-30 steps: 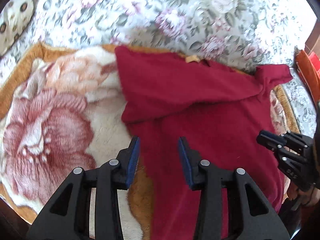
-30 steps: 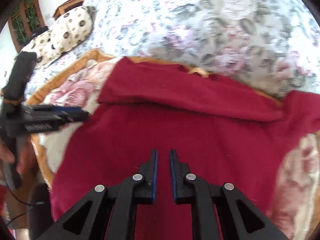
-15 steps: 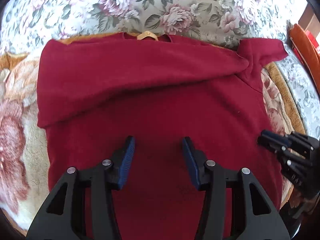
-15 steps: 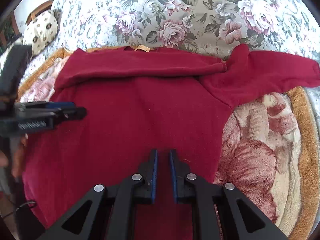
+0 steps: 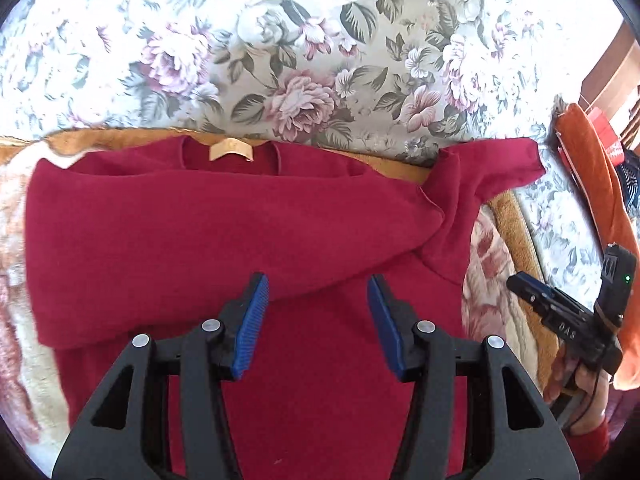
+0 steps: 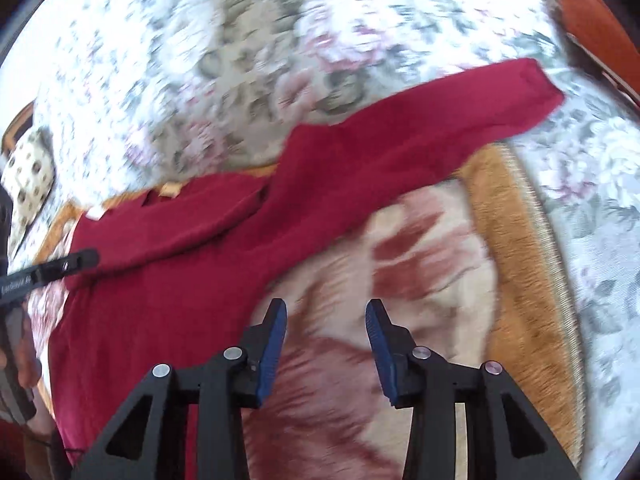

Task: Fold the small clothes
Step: 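Grasp the sleeve cuff with the right tool and lift it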

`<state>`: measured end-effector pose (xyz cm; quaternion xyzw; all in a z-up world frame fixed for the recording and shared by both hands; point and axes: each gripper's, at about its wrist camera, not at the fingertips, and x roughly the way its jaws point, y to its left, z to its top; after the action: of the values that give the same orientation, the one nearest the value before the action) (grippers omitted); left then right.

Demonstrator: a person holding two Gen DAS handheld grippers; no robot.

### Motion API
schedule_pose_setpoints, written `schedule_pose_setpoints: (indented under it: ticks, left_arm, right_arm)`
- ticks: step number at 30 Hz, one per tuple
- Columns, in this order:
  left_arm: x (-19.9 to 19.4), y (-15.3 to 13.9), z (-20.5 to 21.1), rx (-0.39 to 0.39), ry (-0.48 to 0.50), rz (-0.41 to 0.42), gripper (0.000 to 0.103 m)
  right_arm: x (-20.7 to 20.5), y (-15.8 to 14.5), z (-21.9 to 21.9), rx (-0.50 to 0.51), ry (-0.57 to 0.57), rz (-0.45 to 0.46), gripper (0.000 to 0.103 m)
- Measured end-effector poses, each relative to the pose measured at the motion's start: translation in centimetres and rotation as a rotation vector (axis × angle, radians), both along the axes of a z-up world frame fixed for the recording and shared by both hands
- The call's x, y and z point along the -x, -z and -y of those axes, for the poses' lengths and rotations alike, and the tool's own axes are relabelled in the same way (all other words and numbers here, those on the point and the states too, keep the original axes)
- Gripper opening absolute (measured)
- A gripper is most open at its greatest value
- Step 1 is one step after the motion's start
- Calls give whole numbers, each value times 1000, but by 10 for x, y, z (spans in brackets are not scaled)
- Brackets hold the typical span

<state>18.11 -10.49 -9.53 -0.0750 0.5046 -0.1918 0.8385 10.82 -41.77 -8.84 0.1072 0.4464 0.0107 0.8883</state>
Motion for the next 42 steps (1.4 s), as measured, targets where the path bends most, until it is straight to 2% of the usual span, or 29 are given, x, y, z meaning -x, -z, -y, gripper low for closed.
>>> schedule_pose_setpoints:
  ticks: [3, 7, 10, 14, 19, 21, 25, 27, 30, 32, 36, 38, 39, 42]
  left_arm:
    - [-16, 4, 11, 1, 0, -1, 51]
    - [-36, 12, 22, 15, 2, -26, 51]
    - [-45, 16, 33, 5, 19, -22, 51]
    - [-53, 22, 45, 17, 47, -27, 51]
    - [-58, 35, 60, 2, 76, -47, 51]
    - [-59, 38, 62, 5, 79, -49, 51]
    - [-61, 42, 64, 7, 77, -56, 51]
    - [-61, 43, 65, 3, 80, -58, 51]
    - [-62, 45, 65, 6, 79, -63, 52]
    - [-63, 47, 64, 10, 78, -63, 52]
    - [-65, 48, 64, 22, 68, -68, 52]
    - [-64, 45, 61, 36, 66, -76, 52]
    - [-63, 42, 59, 44, 63, -78, 52]
    - [-57, 26, 45, 52, 56, -57, 52]
  right_arm:
    - [-16, -2, 32, -38, 62, 0, 40]
    - [-39, -11, 77, -88, 178, 50, 40]
    - [-54, -22, 107, -83, 269, 88, 40]
    - [-73, -37, 134, -62, 335, 116, 40]
    - [-88, -27, 164, -169, 416, 92, 40]
    - [-91, -22, 175, -225, 446, 111, 38]
    - [-106, -25, 178, -213, 453, 127, 37]
    - [-111, -23, 181, -220, 485, 140, 31]
    - [-116, -15, 189, -247, 543, 164, 10]
    - [-118, -12, 192, -290, 534, 216, 7]
    - [-101, -26, 187, -273, 496, 279, 8]
    - [-80, -48, 182, -246, 462, 347, 7]
    - [-69, -60, 179, -223, 446, 376, 2]
    - [-42, -98, 170, -189, 389, 463, 3]
